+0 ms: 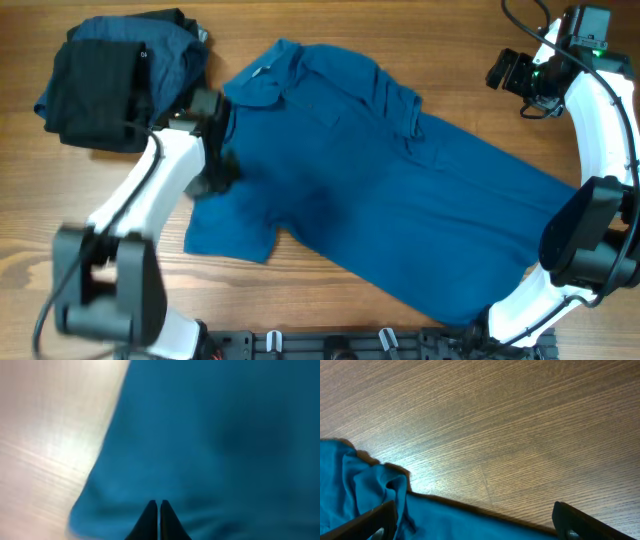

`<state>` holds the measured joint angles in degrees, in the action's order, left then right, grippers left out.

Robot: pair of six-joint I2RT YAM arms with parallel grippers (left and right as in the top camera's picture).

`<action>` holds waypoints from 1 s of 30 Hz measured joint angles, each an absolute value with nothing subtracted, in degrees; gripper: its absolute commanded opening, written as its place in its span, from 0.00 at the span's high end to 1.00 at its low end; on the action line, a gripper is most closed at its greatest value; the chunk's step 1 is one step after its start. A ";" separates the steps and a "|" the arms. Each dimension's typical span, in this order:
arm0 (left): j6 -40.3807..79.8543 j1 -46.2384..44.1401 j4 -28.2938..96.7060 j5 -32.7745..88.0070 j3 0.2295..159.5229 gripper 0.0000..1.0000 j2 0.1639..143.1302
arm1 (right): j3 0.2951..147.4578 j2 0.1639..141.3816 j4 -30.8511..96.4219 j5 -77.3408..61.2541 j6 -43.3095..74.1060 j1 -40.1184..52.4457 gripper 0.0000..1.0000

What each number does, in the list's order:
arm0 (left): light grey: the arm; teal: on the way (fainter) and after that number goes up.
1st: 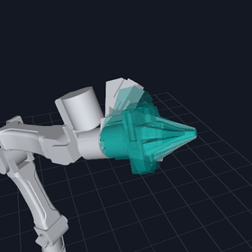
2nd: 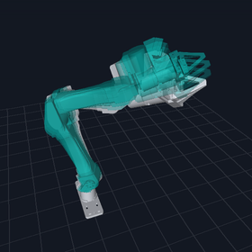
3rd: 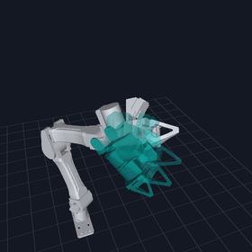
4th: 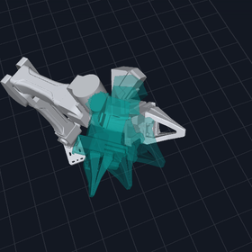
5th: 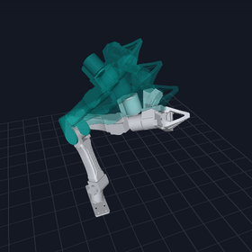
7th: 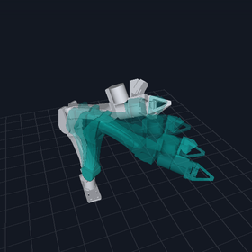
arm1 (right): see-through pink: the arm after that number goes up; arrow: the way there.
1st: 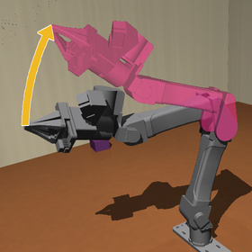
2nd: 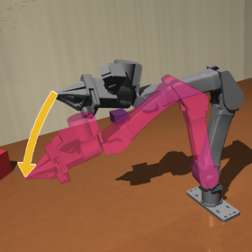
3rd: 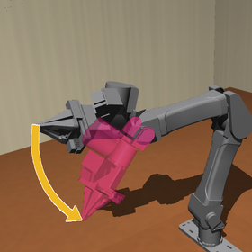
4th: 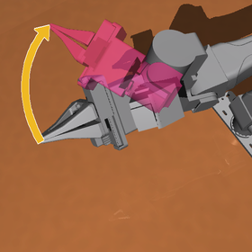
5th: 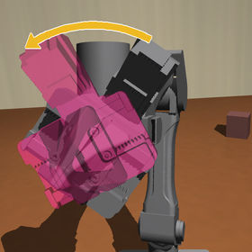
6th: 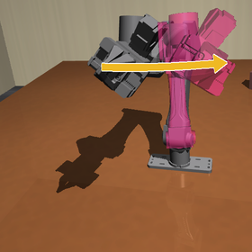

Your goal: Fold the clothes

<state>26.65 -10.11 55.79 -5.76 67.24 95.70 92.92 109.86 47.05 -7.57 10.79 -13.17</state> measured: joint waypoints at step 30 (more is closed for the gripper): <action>18.72 -13.39 41.08 -3.97 70.32 0.00 103.24 | 92.92 109.97 42.39 -19.14 18.22 -9.34 0.54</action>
<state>18.72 -13.39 41.08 -3.97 70.32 103.24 92.92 109.97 42.39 -19.14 18.22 -9.34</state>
